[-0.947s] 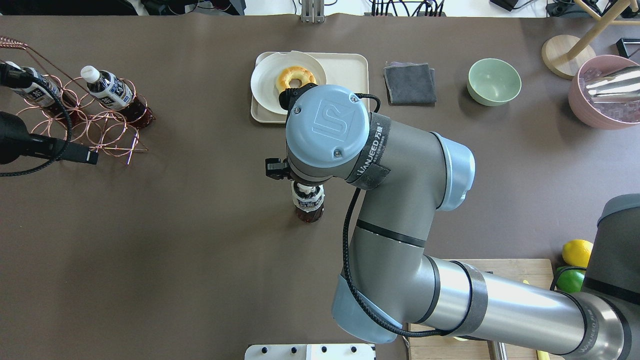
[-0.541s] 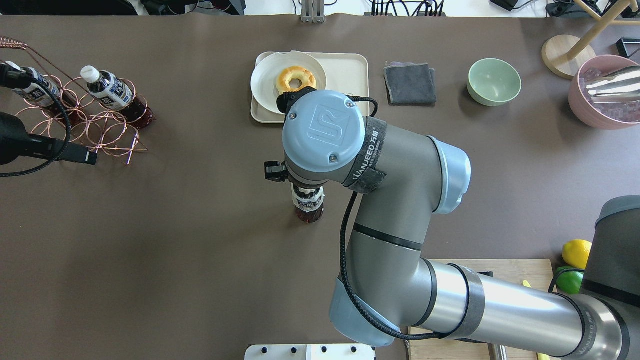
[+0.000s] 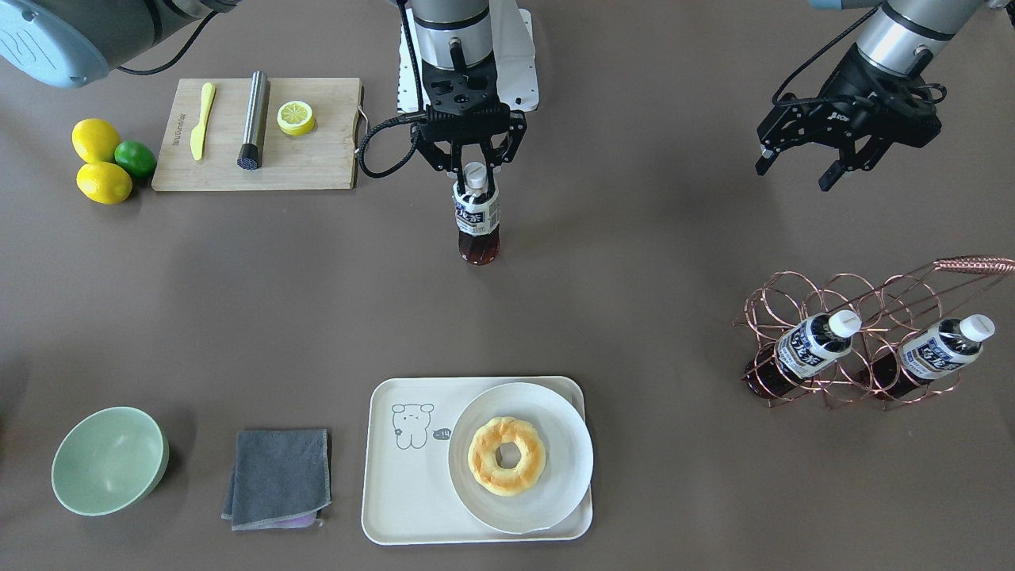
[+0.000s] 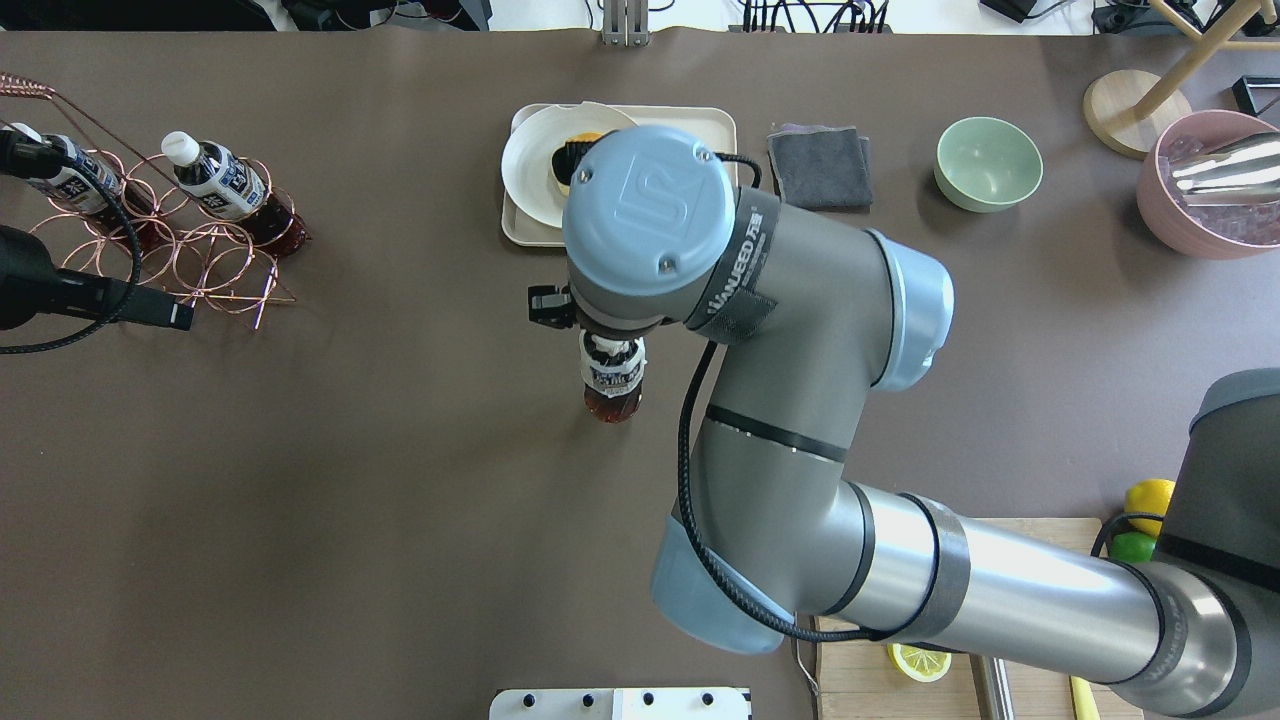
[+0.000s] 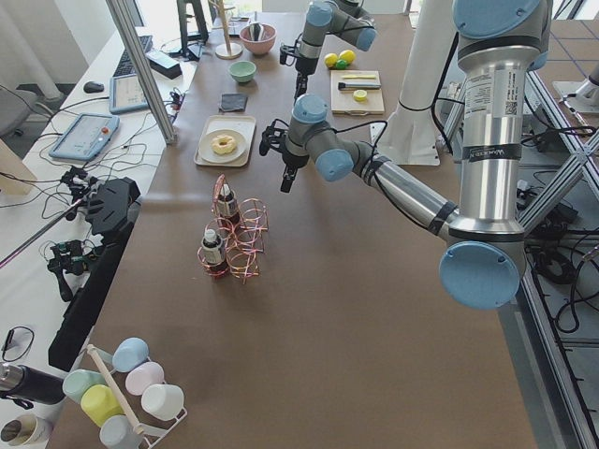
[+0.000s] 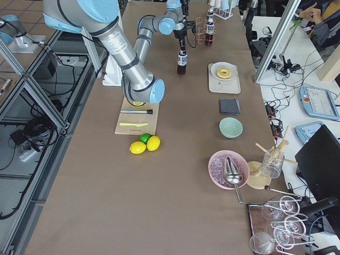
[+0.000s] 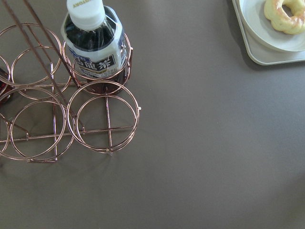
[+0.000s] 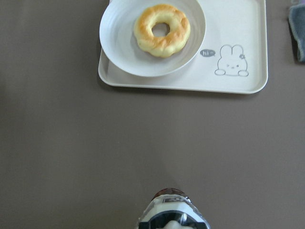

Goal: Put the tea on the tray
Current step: 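Lift the bottle with the right gripper and set it on the tray beside the plate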

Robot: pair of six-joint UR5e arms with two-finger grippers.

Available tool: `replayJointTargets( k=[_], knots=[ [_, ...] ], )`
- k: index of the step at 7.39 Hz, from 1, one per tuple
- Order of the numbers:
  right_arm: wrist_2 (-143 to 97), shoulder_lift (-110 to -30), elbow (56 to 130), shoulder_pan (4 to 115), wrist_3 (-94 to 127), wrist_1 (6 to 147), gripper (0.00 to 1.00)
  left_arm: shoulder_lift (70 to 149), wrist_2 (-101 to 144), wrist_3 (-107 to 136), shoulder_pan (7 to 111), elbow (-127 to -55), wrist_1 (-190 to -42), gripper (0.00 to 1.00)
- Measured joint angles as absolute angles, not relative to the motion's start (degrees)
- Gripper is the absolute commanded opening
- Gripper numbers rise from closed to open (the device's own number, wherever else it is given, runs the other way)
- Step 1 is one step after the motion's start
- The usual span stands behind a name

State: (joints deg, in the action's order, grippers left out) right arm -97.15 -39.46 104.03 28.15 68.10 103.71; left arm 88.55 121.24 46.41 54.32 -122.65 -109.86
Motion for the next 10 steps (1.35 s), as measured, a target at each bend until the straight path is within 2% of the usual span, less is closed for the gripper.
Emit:
replayJointTargets(
  k=[2,3,5,7,10],
  knots=[
    [-100.58,-37.07,100.78,35.93,62.48,104.73,0.00,88.39,121.74,46.41,55.11,-122.81,-109.89,0.97],
    [-103.57,-35.93,96.22,40.87,59.19,102.72,0.00,87.49,122.88,46.41,56.68,-123.12,-110.23,0.97],
    [-108.52,-31.27,80.01,48.35,56.60,92.71,0.00,85.73,124.26,46.48,58.53,-123.59,-112.18,0.97],
    [-111.62,-29.16,70.20,52.32,53.80,86.85,0.00,85.59,124.70,46.57,59.06,-123.76,-112.61,0.97],
    [-112.17,-28.81,65.47,52.50,53.22,82.23,0.00,85.96,124.72,47.22,59.06,-124.72,-112.59,0.97]
  ],
)
